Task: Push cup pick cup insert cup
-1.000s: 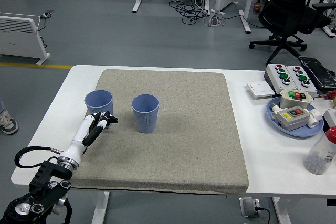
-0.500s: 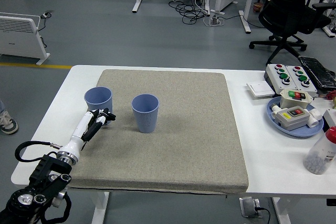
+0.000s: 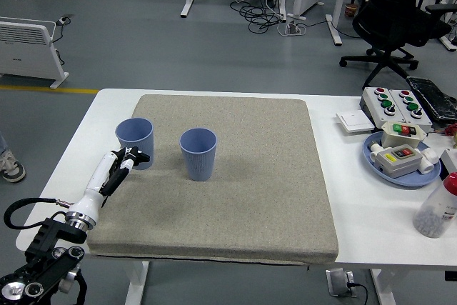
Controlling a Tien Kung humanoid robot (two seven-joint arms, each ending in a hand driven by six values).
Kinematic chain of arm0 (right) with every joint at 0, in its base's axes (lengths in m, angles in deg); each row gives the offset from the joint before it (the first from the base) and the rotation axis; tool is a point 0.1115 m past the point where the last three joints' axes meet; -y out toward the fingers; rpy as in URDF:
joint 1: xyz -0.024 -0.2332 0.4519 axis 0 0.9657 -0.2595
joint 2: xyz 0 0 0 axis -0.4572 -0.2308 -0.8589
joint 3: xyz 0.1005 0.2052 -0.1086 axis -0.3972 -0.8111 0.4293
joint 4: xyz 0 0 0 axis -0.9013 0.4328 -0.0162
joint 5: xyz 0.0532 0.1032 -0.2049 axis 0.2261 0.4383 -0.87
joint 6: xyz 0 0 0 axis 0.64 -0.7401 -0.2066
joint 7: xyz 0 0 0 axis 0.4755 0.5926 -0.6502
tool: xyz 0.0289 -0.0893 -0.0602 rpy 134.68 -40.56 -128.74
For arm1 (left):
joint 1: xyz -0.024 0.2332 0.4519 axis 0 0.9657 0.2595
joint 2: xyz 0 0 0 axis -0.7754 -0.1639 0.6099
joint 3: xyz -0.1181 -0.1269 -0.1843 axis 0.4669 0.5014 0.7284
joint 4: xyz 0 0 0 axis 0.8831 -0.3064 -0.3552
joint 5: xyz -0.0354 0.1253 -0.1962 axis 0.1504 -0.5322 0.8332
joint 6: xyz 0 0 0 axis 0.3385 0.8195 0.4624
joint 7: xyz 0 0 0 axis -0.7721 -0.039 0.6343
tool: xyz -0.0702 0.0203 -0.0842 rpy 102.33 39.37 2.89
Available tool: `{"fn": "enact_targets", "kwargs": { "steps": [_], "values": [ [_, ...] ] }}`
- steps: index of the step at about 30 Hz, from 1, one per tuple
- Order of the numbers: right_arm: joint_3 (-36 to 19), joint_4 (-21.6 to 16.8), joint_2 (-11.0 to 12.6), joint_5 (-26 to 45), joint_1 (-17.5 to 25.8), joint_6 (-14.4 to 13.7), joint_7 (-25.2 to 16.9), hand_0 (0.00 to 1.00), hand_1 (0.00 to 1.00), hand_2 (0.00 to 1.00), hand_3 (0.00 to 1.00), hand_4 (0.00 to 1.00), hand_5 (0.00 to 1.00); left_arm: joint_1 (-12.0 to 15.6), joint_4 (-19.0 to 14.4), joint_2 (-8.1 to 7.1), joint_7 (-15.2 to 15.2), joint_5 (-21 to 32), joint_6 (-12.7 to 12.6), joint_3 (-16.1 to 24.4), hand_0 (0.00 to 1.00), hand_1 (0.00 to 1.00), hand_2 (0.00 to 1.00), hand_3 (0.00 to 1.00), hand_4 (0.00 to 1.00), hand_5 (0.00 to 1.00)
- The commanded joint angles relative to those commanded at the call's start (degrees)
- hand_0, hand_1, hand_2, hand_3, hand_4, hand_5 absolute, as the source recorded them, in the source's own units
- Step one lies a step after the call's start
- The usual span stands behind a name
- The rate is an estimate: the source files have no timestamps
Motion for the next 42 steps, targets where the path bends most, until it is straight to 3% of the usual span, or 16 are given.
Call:
{"fn": "enact_targets", "kwargs": {
  "steps": [1,2,5,7,8,9,13,14,17,19,20,24,35,37,38,42],
  "values": [
    [0.0,0.0,0.0,0.1,0.0,0.0,0.0,0.707,0.602,0.684,0.614,0.19,0.534,0.3,-1.9,-0.4,-0.2,-0.7,-0.2,0.4,0.551,0.602,0.565,0.521,0.538,0.998],
    [0.0,0.0,0.0,0.1,0.0,0.0,0.0,0.707,0.602,0.684,0.616,0.189,0.536,0.4,-3.9,-1.15,-0.6,-1.9,-0.6,1.1,0.5,0.588,0.56,0.52,0.746,0.998],
    [0.0,0.0,0.0,0.0,0.0,0.0,0.0,0.707,0.602,0.684,0.616,0.189,0.536,-0.3,-9.1,-2.55,-2.0,-5.5,-2.5,2.3,0.5,0.588,0.56,0.52,0.746,0.998],
    [-0.1,0.0,0.0,0.0,0.0,0.0,0.0,0.707,0.602,0.684,0.616,0.189,0.536,-0.8,-10.6,-2.92,-2.7,-7.1,-2.9,2.6,0.5,0.588,0.56,0.52,0.746,0.998],
    [-0.1,0.0,0.0,-0.1,-0.1,0.0,0.1,0.706,0.602,0.684,0.616,0.188,0.538,-1.6,-11.7,-3.29,-4.0,-9.4,-3.0,2.9,0.545,0.65,0.632,0.602,0.849,0.859],
    [-0.2,0.0,0.0,0.0,0.0,0.0,0.1,0.706,0.602,0.684,0.616,0.188,0.538,-2.9,-12.8,-3.7,-5.9,-11.9,-2.6,3.1,0.545,0.65,0.632,0.602,0.849,0.859],
    [-0.3,0.0,0.0,-0.2,0.1,0.1,0.2,0.706,0.602,0.684,0.616,0.188,0.538,-7.2,-13.2,-4.34,-10.0,-21.5,-1.9,2.2,0.545,0.65,0.632,0.602,0.849,0.859],
    [-0.3,0.0,0.0,-0.2,0.1,0.1,0.2,0.707,0.602,0.684,0.618,0.188,0.541,-7.6,-13.2,-4.37,-10.1,-23.7,-1.9,2.2,0.772,0.83,0.865,0.854,0.948,0.725],
    [-0.4,0.0,0.0,-0.2,0.3,0.0,0.2,0.707,0.602,0.684,0.618,0.188,0.541,-11.3,-11.8,-4.38,-14.6,-31.0,2.8,1.2,0.772,0.83,0.865,0.854,0.948,0.725],
    [-0.5,-0.1,-0.1,-0.3,0.4,0.1,0.3,0.707,0.602,0.684,0.618,0.188,0.541,-13.9,-10.2,-4.21,-17.6,-35.8,7.3,0.1,0.772,0.83,0.865,0.854,0.948,0.725],
    [-0.5,-0.1,-0.1,-0.4,0.5,0.1,0.3,0.707,0.603,0.685,0.618,0.187,0.541,-14.7,-9.6,-4.1,-18.2,-38.1,9.2,-0.5,0.891,0.937,0.997,0.995,0.982,0.671],
    [-1.0,-0.1,-0.1,-1.2,0.8,0.2,0.6,0.707,0.603,0.685,0.618,0.187,0.541,-19.1,-5.7,-2.89,-20.4,-45.1,15.8,-4.1,0.891,0.937,0.997,0.995,0.982,0.671],
    [-1.8,-0.2,-0.1,-2.6,1.4,0.4,0.9,0.707,0.604,0.687,0.618,0.186,0.54,-26.8,5.7,1.67,-22.4,-45.9,21.3,-10.2,0.914,0.971,0.998,0.998,0.998,0.612],
    [-1.8,-0.2,-0.1,-2.7,1.4,0.4,1.0,0.707,0.604,0.687,0.618,0.186,0.54,-27.4,6.9,2.27,-22.5,-45.8,21.5,-10.5,0.914,0.971,0.998,0.998,0.998,0.612],
    [-1.8,-0.2,-0.1,-2.8,1.4,0.4,1.0,0.708,0.604,0.686,0.618,0.186,0.538,-27.8,7.6,2.66,-22.5,-45.7,21.5,-10.8,0.841,0.912,0.985,0.998,0.998,0.6],
    [-1.7,-0.2,0.0,-2.9,1.3,0.5,0.9,0.708,0.604,0.686,0.618,0.186,0.538,-29.4,10.6,4.01,-22.9,-46.5,20.4,-12.4,0.841,0.912,0.985,0.998,0.998,0.6]
  ]
}}
